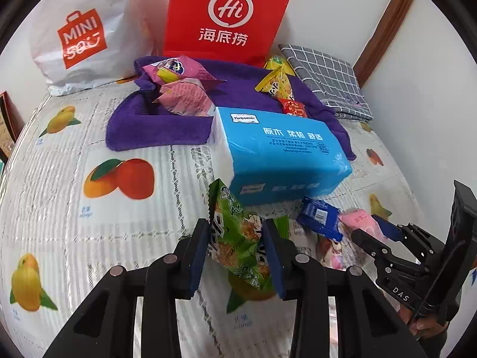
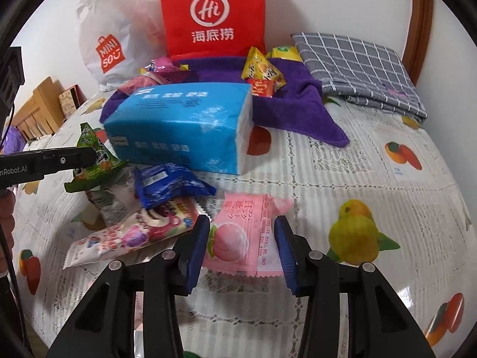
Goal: Organize snacks
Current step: 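Grasp the green snack bag with the left gripper while the right grasps the pink peach packet, then lift the green snack bag with the left gripper while the right lifts the pink packet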
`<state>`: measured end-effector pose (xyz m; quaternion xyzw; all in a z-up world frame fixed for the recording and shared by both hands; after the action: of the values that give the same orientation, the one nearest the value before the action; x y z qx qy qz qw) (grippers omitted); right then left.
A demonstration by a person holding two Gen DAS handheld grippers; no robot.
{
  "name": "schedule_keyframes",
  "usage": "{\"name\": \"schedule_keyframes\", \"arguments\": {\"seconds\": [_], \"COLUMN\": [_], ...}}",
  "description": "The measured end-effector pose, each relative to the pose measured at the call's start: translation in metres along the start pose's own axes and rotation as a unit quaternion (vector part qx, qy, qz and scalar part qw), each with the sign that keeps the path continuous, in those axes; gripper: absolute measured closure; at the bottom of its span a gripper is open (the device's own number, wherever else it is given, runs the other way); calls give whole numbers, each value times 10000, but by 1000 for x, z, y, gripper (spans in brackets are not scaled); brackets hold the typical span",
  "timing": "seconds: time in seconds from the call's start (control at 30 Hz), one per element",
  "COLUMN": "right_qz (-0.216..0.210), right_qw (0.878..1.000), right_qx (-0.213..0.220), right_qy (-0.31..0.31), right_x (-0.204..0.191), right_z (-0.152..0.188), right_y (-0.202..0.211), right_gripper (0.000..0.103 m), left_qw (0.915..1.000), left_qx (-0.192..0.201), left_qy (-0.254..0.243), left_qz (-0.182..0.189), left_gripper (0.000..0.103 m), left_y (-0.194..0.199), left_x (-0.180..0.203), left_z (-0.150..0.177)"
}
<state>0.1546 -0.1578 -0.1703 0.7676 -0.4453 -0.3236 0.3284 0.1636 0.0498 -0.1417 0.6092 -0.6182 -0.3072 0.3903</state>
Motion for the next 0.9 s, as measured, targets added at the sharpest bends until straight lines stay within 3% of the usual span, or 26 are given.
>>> {"name": "schedule_keyframes", "arguments": {"seconds": [0.33, 0.9], "right_qz": [-32, -11], "right_qw": [9996, 9973], "right_qx": [264, 734], "right_qy": [-9, -6], "right_x": [-18, -34], "right_z": [-8, -53], "right_y": [30, 71], "right_gripper": [59, 59], "left_qw": [9996, 9974], "left_qx": [286, 707], "left_qy": [29, 30], "left_qz": [67, 150], "left_gripper": [69, 69], "left_y": [36, 77], "left_x": [-6, -4], "left_z": [4, -23]}}
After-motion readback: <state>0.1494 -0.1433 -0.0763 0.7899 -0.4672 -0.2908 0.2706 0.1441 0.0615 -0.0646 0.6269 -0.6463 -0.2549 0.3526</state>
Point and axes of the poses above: each gripper's, at about its wrist camera, not at the fingertips, and y roughly against the way its jaws point, x to its right, z to its underside, the point moved 2 cm from there along -y, roughly the way its jaws point, and after that the axes turned 10 degrees about -z, right-handed, at the moved point
